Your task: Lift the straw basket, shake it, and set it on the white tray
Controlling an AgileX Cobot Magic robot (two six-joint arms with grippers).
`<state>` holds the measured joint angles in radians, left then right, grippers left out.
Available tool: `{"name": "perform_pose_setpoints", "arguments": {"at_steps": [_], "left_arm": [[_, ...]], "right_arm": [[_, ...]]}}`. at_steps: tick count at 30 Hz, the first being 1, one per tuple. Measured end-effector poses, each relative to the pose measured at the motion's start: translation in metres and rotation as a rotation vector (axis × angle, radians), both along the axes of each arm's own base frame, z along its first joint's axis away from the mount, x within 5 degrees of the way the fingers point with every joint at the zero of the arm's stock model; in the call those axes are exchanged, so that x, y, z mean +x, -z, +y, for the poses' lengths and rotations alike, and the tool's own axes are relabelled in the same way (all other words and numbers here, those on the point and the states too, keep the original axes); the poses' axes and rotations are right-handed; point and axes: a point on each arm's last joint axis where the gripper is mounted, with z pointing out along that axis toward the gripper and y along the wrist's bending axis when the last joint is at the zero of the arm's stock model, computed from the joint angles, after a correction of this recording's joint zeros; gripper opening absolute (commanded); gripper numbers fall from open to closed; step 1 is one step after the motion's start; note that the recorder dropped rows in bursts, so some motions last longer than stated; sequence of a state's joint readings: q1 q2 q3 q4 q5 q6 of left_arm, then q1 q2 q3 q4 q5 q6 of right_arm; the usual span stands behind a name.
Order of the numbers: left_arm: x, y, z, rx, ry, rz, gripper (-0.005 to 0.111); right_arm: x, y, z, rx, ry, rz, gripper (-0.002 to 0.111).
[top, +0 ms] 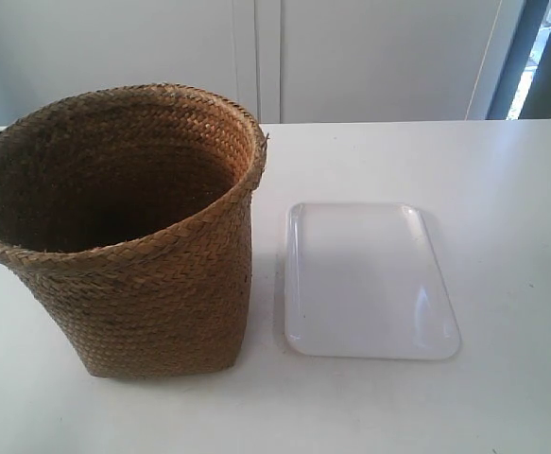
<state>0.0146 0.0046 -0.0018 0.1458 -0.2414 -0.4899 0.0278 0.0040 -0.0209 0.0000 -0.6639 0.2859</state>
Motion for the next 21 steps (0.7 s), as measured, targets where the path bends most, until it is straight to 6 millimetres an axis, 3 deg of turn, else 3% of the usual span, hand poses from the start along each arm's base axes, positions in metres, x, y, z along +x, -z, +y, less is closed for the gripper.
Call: {"name": "perform_pose_setpoints", "arguments": {"at_steps": [7,9,12,14,17,21], "left_arm": [[-0.015,-0.044,-0.002,-0.018,0.033,-0.467,0.0],[-0.019,-0.067,-0.001,0.0,0.008,-0.531,0.0],[-0.015,-0.104,0.005,0.005,-0.059,-0.515,0.0],[-0.005,-0.127,0.009,0.012,-0.104,-0.472,0.0],[0.02,-0.162,0.009,0.091,-0.126,-0.357,0.0],[0.078,-0.183,0.002,0.185,-0.037,-0.041,0.0]], "right_arm": [[-0.009,-0.044,-0.002,0.021,0.008,-0.106,0.0],[-0.001,-0.061,-0.002,0.009,0.022,-0.096,0.0],[0.025,-0.091,-0.001,-0.006,0.039,-0.03,0.0],[0.057,-0.112,0.0,-0.019,0.042,0.069,0.0],[0.12,-0.133,0.003,-0.062,0.038,0.296,0.0],[0.206,-0.126,0.007,-0.092,0.023,0.718,0.0]]}}
